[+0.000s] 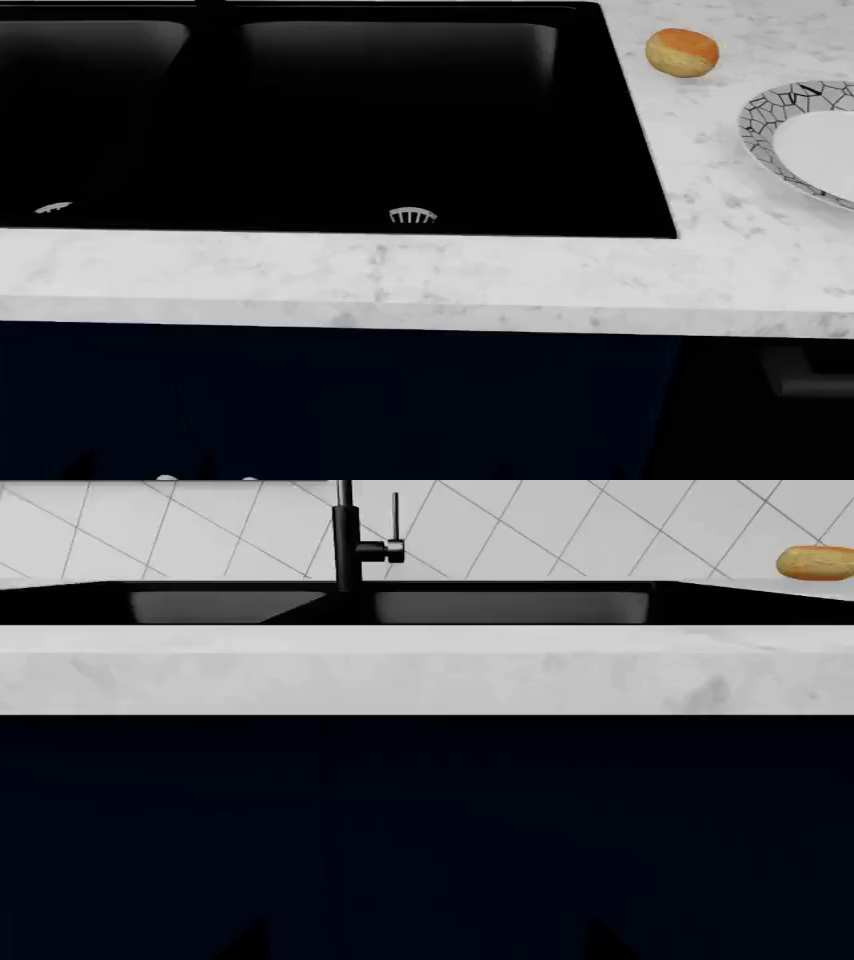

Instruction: Place the pastries on the plates.

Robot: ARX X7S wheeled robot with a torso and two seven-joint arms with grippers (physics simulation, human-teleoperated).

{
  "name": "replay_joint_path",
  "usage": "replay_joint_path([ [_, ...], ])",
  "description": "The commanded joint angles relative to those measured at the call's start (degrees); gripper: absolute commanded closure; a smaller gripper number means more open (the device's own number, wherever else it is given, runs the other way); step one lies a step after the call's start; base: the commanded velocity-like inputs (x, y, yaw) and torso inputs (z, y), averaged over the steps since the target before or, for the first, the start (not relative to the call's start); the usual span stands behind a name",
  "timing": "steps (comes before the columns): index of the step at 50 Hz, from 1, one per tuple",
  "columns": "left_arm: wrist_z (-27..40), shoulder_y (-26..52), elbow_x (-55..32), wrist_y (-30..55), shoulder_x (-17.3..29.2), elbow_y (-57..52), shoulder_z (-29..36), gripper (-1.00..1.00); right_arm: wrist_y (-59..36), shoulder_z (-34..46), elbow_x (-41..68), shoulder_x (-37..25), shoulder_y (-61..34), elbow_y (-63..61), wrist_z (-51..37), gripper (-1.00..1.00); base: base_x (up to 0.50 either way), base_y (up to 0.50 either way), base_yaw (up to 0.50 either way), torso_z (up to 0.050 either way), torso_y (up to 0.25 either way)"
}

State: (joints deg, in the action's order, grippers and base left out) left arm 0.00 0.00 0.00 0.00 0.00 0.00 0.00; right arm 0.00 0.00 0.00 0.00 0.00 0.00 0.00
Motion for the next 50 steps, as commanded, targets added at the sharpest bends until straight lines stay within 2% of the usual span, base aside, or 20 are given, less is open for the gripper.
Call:
replay_joint_path([
  [1, 2.01, 0.04, -1.76, -0.3, 1.76, 0.27, 2.02, -1.0, 0.66, 1.09, 0.84, -0.84, -0.17, 0.8, -1.08, -1.0, 0.0, 0.0, 0.0, 0.0, 0.0],
  [7, 4.43, 1.2, -0.04, 0.49, 2.48, 0.2, 3.89, -1.0, -0.48, 2.55, 1.81, -2.17, -1.9, 1.69, -2.24, -1.0, 0.0, 0.0, 0.0, 0.0, 0.0],
  [8, 3.54, 0.47, -0.82, -1.48, 2.85, -0.63, 4.27, -1.0, -0.69, 2.8, 1.72, -2.3, -1.92, 1.49, -2.51, -1.0, 0.0, 0.0, 0.0, 0.05, 0.0],
  [37, 7.5, 2.04, -1.63, -0.52, 4.79, -0.22, 6.94, -1.0, -1.22, 6.1, 3.1, -4.66, -3.74, 2.4, -5.77, -1.0, 0.0, 0.0, 0.0, 0.05, 0.0],
  [43, 8.01, 1.72, -2.6, -0.52, 5.01, -1.06, 6.92, -1.0, -1.13, 6.44, 3.52, -5.11, -3.64, 2.27, -6.18, -1.0, 0.0, 0.0, 0.0, 0.05, -0.001],
  [44, 6.52, 1.29, -4.45, -2.95, 5.15, -1.15, 6.84, -1.0, -1.08, 6.48, 3.65, -5.19, -3.64, 2.26, -6.23, -1.0, 0.0, 0.0, 0.0, 0.05, 0.0],
  [48, 8.49, 1.82, -4.59, 0.86, 4.97, -1.4, 6.23, -1.0, -1.16, 6.75, 3.95, -5.47, -3.43, 1.72, -6.59, -1.0, 0.0, 0.0, 0.0, 0.011, -0.011],
  [50, 6.71, 0.62, -7.13, 0.54, 5.2, -3.04, 6.39, -1.0, -1.66, 7.12, 3.7, -5.66, -2.66, -0.3, -6.99, -1.0, 0.0, 0.0, 0.0, 0.0, 0.0],
])
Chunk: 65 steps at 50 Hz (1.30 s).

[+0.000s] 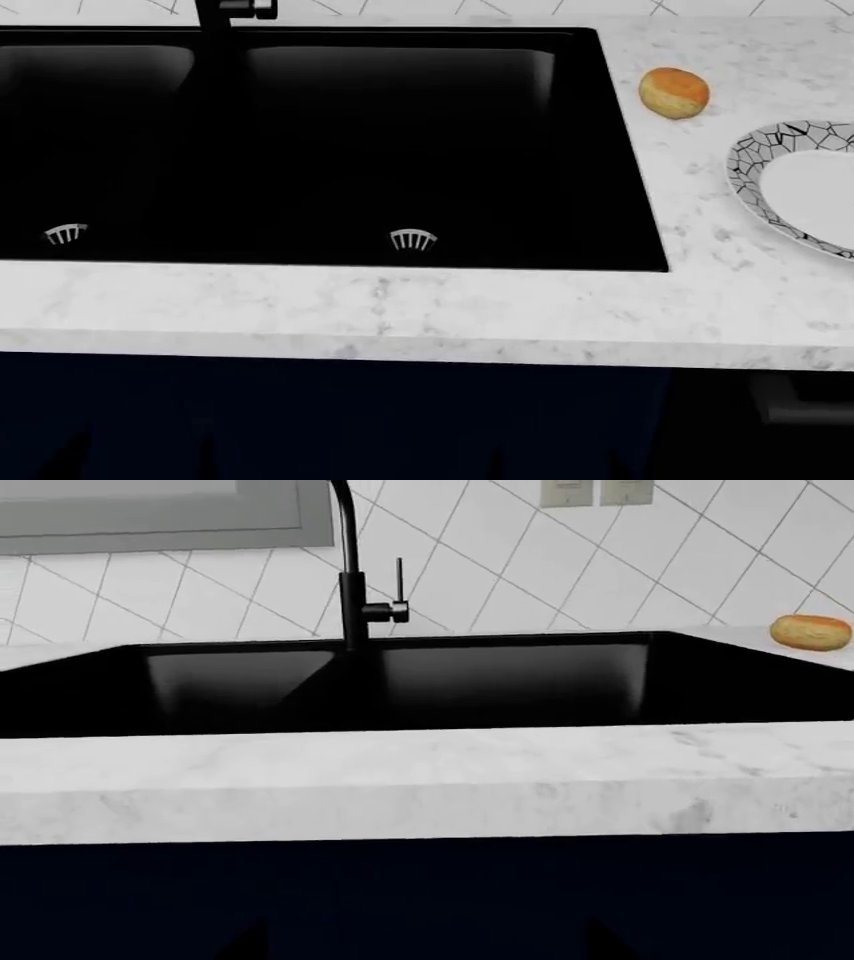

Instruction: Place the pastries on the plates.

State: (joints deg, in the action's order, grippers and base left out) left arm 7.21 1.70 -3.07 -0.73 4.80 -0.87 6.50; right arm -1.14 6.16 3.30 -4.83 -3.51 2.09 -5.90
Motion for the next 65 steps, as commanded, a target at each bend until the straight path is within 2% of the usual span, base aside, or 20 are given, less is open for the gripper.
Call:
replay_joint_path([
  [1, -0.01, -1.88, -4.0, 2.08, 0.43, -3.35, -0.06, -1.0, -2.45, 0.93, 0.93, -0.9, 1.47, -5.17, -1.22, -1.0, 0.0, 0.0, 0.0, 0.0, 0.0],
  [8, 3.69, 0.05, -4.37, 28.3, 2.03, -26.54, 2.49, -1.0, -18.85, 1.74, 1.72, -2.26, 1.61, -26.36, -2.48, -1.0, 0.0, 0.0, 0.0, 0.0, 0.0],
  [16, 4.93, 4.75, -5.84, 43.91, 3.07, -40.15, 2.81, -1.0, -34.79, 1.42, 4.85, -2.97, -2.55, -41.82, -3.53, -1.0, 0.0, 0.0, 0.0, 0.0, 0.0],
  [20, 5.8, 10.07, -9.69, 58.1, 1.81, -49.09, 0.85, -1.0, -41.87, 0.76, 6.03, -3.2, -5.27, -48.06, -4.49, -1.0, 0.0, 0.0, 0.0, 0.0, 0.0],
  [26, 7.74, 16.91, -13.55, 73.09, 0.15, -58.97, -2.15, -1.0, -51.65, 0.1, 7.79, -3.31, -9.41, -56.16, -5.65, -1.0, 0.0, 0.0, 0.0, 0.0, 0.0],
  [28, 13.19, 17.56, -20.88, 73.46, 2.35, -59.1, -2.67, -1.0, -55.1, -1.48, 8.89, -3.41, -11.48, -59.01, -5.66, -1.0, 0.0, 0.0, 0.0, 0.0, 0.0],
  [30, 25.34, 20.08, -36.79, 72.71, 7.27, -59.11, -5.54, -1.0, -59.52, -2.26, 10.74, -3.73, -13.86, -62.01, -6.84, -1.0, 0.0, 0.0, 0.0, 0.0, 0.0],
  [31, 29.01, 20.85, -42.03, 72.59, 8.71, -59.08, -5.92, -1.0, -59.74, -2.55, 12.87, -4.59, -14.35, -62.04, -8.36, -1.0, 0.0, 0.0, 0.0, 0.0, 0.0],
  [34, 36.54, 21.99, -50.49, 70.64, 12.16, -59.07, -4.96, -1.0, -57.56, -2.23, 25.83, -10.47, -15.65, -62.06, -19.19, -1.0, 0.0, 0.0, 0.0, 0.0, 0.0],
  [36, 38.99, 21.9, -51.89, 69.5, 13.52, -58.64, -4.56, -1.0, -55.18, -0.43, 33.17, -15.21, -16.79, -62.05, -26.7, -1.0, 0.0, 0.0, 0.0, 0.0, 0.0],
  [38, 42.26, 22.82, -56.39, 69.69, 14.7, -59.01, -5.56, -1.0, -52.87, 0.71, 38.33, -18.58, -17.46, -62.03, -31.72, -1.0, 0.0, 0.0, 0.0, 0.0, 0.0],
  [42, 53.76, 27.69, -69.56, 65.43, 20.74, -59.08, -3.65, -1.0, -48.27, 4.52, 45.97, -24.83, -20.33, -62.01, -40.67, -1.0, 0.0, 0.0, 0.0, 0.0, 0.0],
  [47, 57.26, 29.15, -72.78, 62.04, 23.52, -58.92, -1.34, -1.0, -43.15, 8.42, 50.35, -30.41, -22.67, -61.85, -46.67, -1.0, 0.0, -0.35, 0.0, 0.0, 0.0],
  [53, 58.26, 29.38, -71.49, 59.28, 25.37, -58.94, 1.32, -1.0, -40.89, 8.95, 49.34, -31.32, -21.13, -60.83, -46.08, -1.0, 0.0, -0.41, 0.0, 0.0, 0.0],
  [65, 58.18, 29.95, -71.39, 57.55, 26.32, -58.28, 2.47, -1.0, -40.27, 9.39, 50.12, -31.88, -22.41, -60.12, -46.69, -1.0, 0.0, -0.46, 0.0, 0.0, 0.0],
])
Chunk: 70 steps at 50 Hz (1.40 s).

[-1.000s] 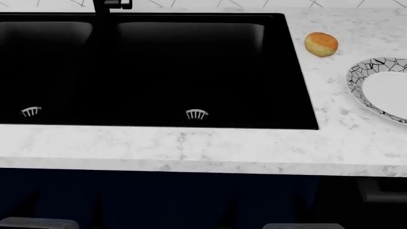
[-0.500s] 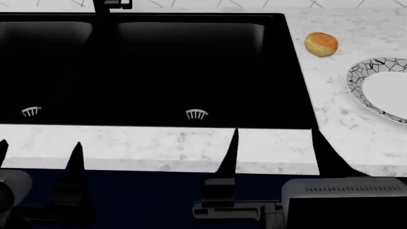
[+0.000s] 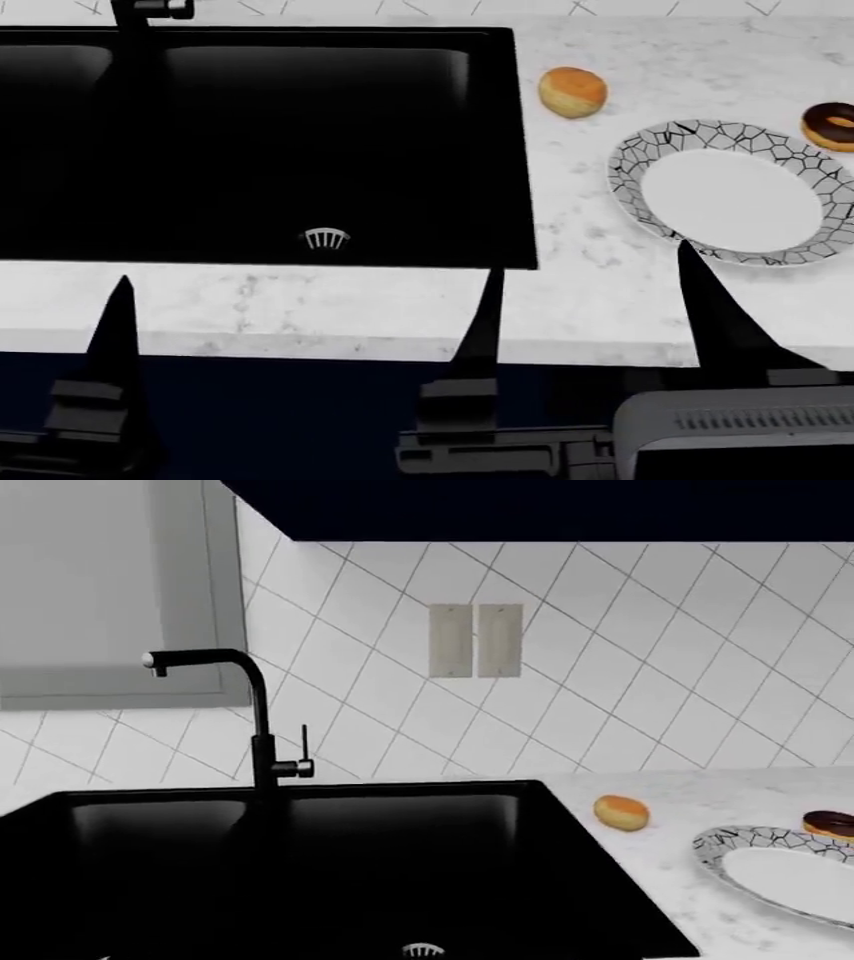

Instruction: Place the pastries on the plates.

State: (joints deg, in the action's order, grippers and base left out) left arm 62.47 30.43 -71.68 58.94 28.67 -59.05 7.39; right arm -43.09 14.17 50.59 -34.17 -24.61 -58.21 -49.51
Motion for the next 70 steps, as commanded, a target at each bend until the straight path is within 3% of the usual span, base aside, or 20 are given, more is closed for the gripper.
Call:
replay_joint_path([
  [1, 2.93, 1.13, -2.72, -2.29, 2.56, -0.21, 1.67, -1.0, 1.64, 1.42, 3.0, -2.58, -1.39, 0.03, -3.29, -1.0, 0.0, -0.46, 0.0, 0.0, 0.0],
  [17, 4.5, 0.37, -1.7, -8.23, 6.53, -0.64, 5.67, -1.0, 3.2, 3.34, 4.09, -4.14, -1.38, -1.2, -5.81, -1.0, 0.0, -0.45, 0.0, 0.0, 0.0],
  [45, 4.28, 0.63, -0.18, -11.23, 8.37, 0.39, 8.07, -1.0, 6.62, 5.03, 3.39, -6.14, -1.69, -0.21, -6.18, -1.0, 0.03, -0.4, 0.0, 0.0, 0.0],
  [70, 7.26, 2.85, -2.49, -14.05, 11.01, 0.07, 9.29, -1.0, 8.24, 8.71, 5.15, -8.84, -5.1, -1.08, -9.1, -1.0, 0.31, -0.21, 0.0, 0.0, 0.0],
])
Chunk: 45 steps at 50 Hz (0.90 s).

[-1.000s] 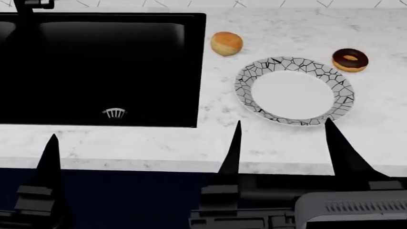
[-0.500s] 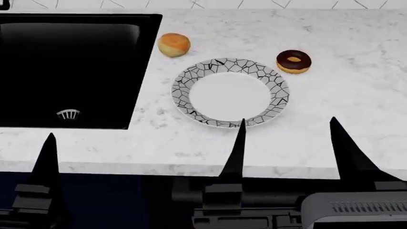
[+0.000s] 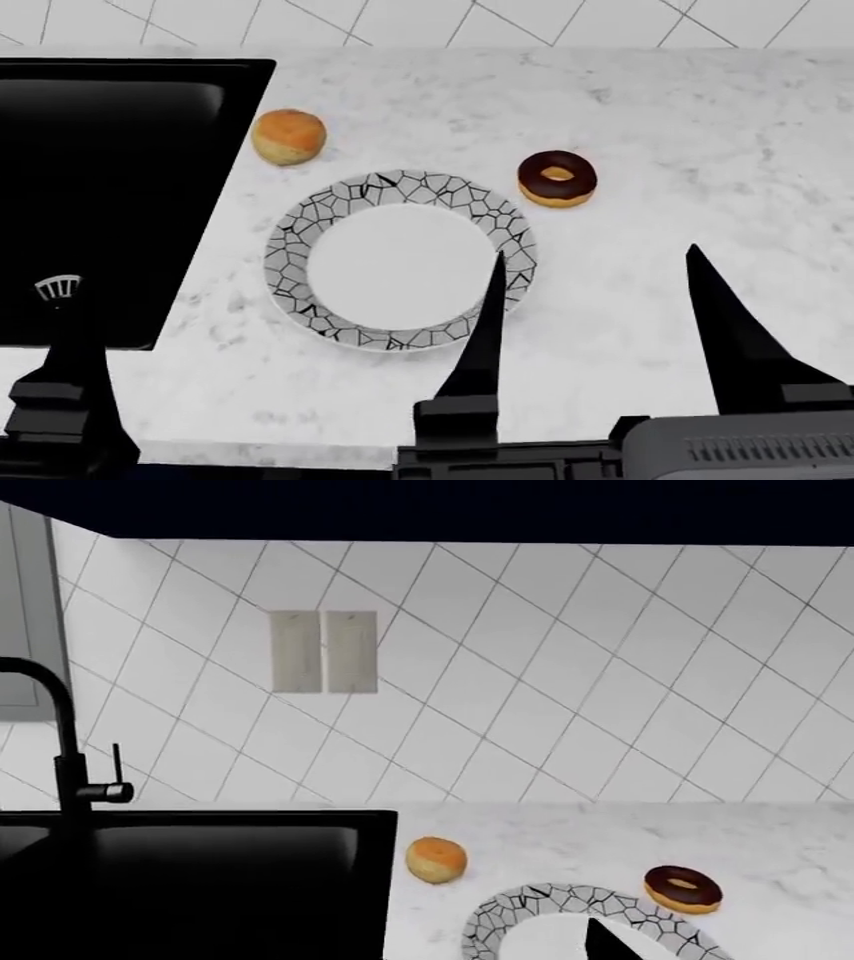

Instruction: Place the pastries on the plates.

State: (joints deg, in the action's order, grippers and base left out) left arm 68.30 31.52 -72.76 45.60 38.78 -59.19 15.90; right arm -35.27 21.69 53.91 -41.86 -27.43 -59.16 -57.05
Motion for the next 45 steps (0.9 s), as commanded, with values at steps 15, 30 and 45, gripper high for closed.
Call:
replay_joint_path([
  [15, 3.02, 2.56, -3.2, -1.86, 2.64, -0.31, 1.13, -1.0, 1.3, 2.55, 2.45, -1.35, -3.82, 0.31, -2.15, -1.0, 0.36, -0.08, 0.0, 0.0, 0.0],
  [30, 4.13, 3.28, -2.11, -5.55, 5.17, -0.19, 4.97, -1.0, 4.18, 4.77, 3.07, -3.77, -4.43, -0.52, -3.97, -1.0, 0.36, -0.02, 0.0, 0.0, 0.001],
  [45, 3.98, 4.52, -2.35, -6.42, 5.92, 0.64, 5.7, -1.0, 6.19, 6.27, 2.29, -4.11, -5.09, 1.22, -3.44, -1.0, 0.36, 0.05, 0.0, 0.0, 0.001],
])
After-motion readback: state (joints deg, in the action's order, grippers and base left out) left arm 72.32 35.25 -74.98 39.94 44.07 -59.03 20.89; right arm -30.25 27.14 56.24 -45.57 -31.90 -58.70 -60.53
